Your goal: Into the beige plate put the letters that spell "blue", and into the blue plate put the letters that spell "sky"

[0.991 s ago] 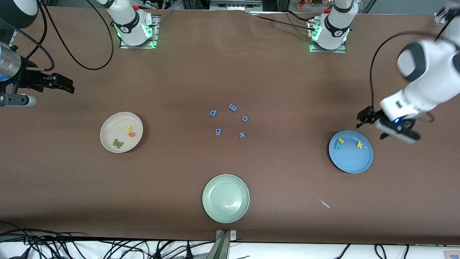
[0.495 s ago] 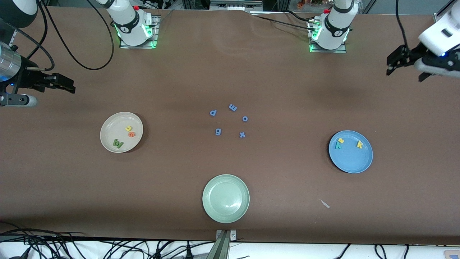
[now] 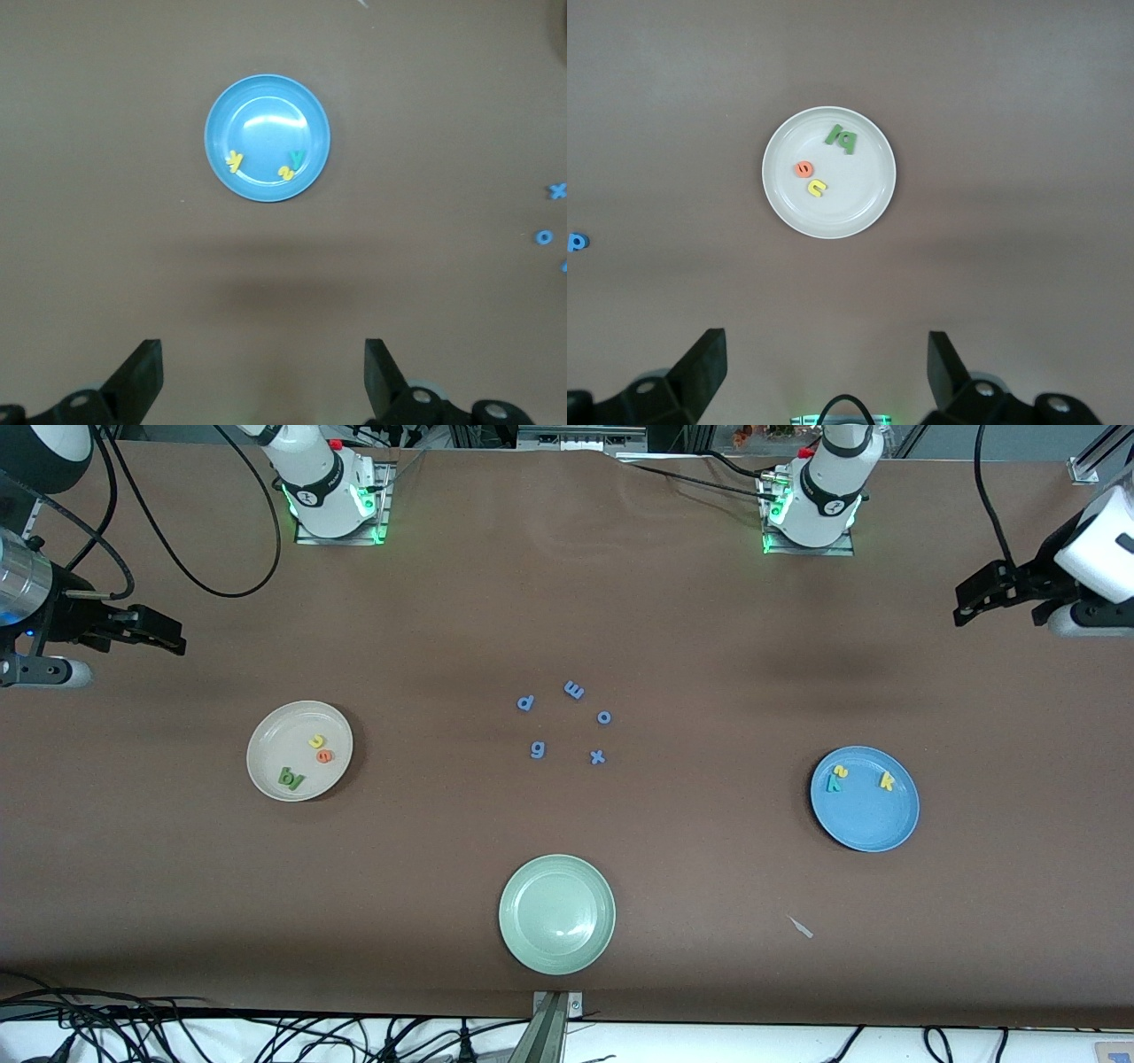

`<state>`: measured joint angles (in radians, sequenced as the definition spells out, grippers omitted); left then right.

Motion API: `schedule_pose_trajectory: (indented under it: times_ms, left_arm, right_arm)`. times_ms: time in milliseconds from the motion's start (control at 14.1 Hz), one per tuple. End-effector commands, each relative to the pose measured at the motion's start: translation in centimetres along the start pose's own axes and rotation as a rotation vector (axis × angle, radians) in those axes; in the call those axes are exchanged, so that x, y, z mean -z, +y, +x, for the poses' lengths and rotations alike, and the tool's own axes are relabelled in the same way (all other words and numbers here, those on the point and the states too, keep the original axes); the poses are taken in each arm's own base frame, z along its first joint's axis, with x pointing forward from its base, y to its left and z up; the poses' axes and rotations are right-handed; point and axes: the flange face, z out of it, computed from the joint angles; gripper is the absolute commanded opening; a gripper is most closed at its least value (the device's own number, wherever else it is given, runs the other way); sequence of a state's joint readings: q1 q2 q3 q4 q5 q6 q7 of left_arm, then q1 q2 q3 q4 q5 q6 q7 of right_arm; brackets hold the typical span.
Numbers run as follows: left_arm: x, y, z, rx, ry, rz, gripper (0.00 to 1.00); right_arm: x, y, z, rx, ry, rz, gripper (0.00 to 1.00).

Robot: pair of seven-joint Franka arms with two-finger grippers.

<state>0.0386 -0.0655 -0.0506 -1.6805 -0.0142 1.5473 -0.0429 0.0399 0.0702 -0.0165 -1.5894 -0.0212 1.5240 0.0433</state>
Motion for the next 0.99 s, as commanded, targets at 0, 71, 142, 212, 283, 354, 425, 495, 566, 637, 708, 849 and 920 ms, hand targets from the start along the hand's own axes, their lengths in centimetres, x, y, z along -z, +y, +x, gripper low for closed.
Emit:
schedule_pose_trajectory:
  times_ms: [0,71,142,212,283,354,425,495,566,637,708,849,920]
  left_arm:
    - [1.28,-0.75,1.67,0.031,-0.016,-0.039,1.0]
    - [1.27,-0.9,1.61,0.033,-0.018,-0.041,1.0]
    - [1.17,-0.74,1.75,0.033,-0.019,-0.041,1.0]
    - [0.84,-1.23,2.05,0.037,-0.025,-0.043,1.0]
    - [0.76,-1.4,2.11,0.039,-0.027,-0.043,1.0]
    - [0.67,-1.32,2.16,0.037,-0.028,-0.043,1.0]
    - [0.67,-1.24,2.15,0.039,-0.028,-0.043,1.0]
    - [0.67,-1.42,2.16,0.042,-0.028,-0.042,1.0]
    - [0.59,-1.43,2.21,0.042,-0.03,-0.042,1.0]
    - [0.58,-1.34,2.25,0.041,-0.03,-0.042,1.0]
    - [0.58,-1.28,2.25,0.041,-0.03,-0.04,1.0]
    - [0.5,-1.36,2.3,0.041,-0.031,-0.04,1.0]
    - [0.51,-1.38,2.32,0.042,-0.03,-0.039,1.0]
  right_arm:
    - [0.32,0.07,0.21,-0.008,0.003,0.021,1.0]
    - [0.46,0.07,0.21,-0.008,0.006,0.021,1.0]
    - [0.46,0.07,0.21,-0.01,0.006,0.021,1.0]
    - [0.46,0.07,0.21,-0.008,0.006,0.021,1.0]
    - [0.46,0.07,0.21,-0.008,0.006,0.021,1.0]
    - [0.45,0.07,0.19,-0.008,0.004,0.021,1.0]
    - [0.45,-0.02,0.19,-0.007,0.004,0.02,1.0]
    - [0.45,-0.02,0.19,-0.007,0.004,0.02,1.0]
    - [0.45,0.07,0.19,-0.008,0.004,0.021,1.0]
    - [0.45,0.07,0.19,-0.008,0.004,0.021,1.0]
    - [0.31,0.07,0.19,-0.008,0.001,0.021,1.0]
    - [0.45,0.07,0.19,-0.008,0.004,0.021,1.0]
    - [0.31,-0.02,0.19,-0.007,0.001,0.02,1.0]
